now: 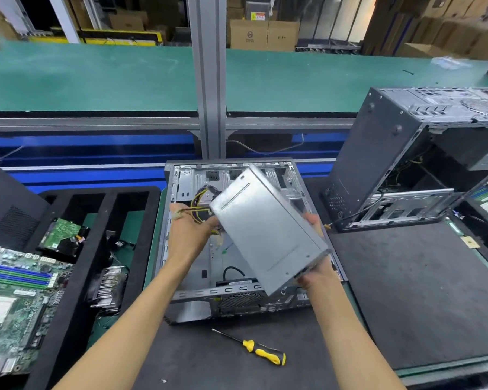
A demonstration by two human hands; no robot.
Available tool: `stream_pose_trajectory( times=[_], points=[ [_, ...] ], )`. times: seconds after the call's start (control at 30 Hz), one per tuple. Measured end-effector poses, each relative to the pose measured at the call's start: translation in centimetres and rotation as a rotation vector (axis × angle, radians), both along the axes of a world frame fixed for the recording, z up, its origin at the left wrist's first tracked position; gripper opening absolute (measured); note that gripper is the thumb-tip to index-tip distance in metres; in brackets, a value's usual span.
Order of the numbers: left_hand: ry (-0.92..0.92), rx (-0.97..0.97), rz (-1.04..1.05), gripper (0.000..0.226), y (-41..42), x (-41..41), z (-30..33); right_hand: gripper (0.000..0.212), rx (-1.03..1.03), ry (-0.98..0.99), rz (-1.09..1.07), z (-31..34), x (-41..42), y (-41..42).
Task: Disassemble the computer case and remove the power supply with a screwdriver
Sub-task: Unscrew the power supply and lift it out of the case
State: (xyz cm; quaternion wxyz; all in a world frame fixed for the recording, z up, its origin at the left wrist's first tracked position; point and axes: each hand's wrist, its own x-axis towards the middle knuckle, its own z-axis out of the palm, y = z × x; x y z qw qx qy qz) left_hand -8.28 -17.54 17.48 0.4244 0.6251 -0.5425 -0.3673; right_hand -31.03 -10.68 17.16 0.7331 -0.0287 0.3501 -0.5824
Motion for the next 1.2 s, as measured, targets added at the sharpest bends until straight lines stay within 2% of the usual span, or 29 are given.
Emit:
stream_pose_trajectory(
  times=[0.07,0.17,0.3,0.37,0.4,0.47,0.5,0.67,0.83,0.93,1.03,1.13,1.2],
  points=[
    [0.197,-0.08,-0.042,0.038,0.6,0.6,0.7,0.031,-0.034,-0.01,0.022,0.0,0.0,0.0],
    [0.331,-0.156,-0.206,0.045,1.5,1.3,1.8,0.028,-0.058,0.057,0.039,0.5,0.3,-0.2],
    [0.717,-0.013,-0.237,0.03,2.1,2.4,3.4,0.025,-0.059,0.115,-0.029,0.5,0.0,0.5],
    [0.831,0.035,-0.279,0.019,2.4,3.4,4.0,0.027,-0.031,0.033,-0.072,1.2,0.3,0.9],
    [0.846,0.055,-0.312,0.023,2.7,3.8,4.4,0.028,-0.042,-0.032,-0.05,1.9,0.6,0.7],
    [0.81,0.102,-0.309,0.045,3.0,4.5,5.2,0.025,-0.114,-0.064,-0.002,3.0,1.2,0.4],
    [0.785,0.114,-0.271,0.049,3.1,4.5,5.7,0.024,-0.137,-0.071,0.004,3.5,1.5,0.2],
    [0.643,0.089,0.016,0.03,4.2,4.3,7.9,0.023,-0.294,-0.188,0.063,4.1,2.5,1.0],
    [0.466,0.057,0.087,0.023,6.7,5.0,9.8,0.043,-0.291,-0.283,0.138,4.5,3.4,0.3],
    [0.321,0.044,0.119,0.017,7.5,6.7,11.6,0.062,-0.339,-0.133,0.23,5.1,4.4,-0.4],
    [0.237,0.006,0.141,0.015,8.2,9.0,13.6,0.052,-0.471,0.043,0.336,6.3,6.2,-0.5],
    [0.193,-0.008,0.115,0.02,9.0,10.9,14.4,0.06,-0.571,0.196,0.286,7.1,8.9,-0.9],
    [0.126,-0.04,0.142,0.019,9.0,11.9,14.0,0.077,-0.657,0.366,0.23,7.7,11.2,-1.3]
  ],
)
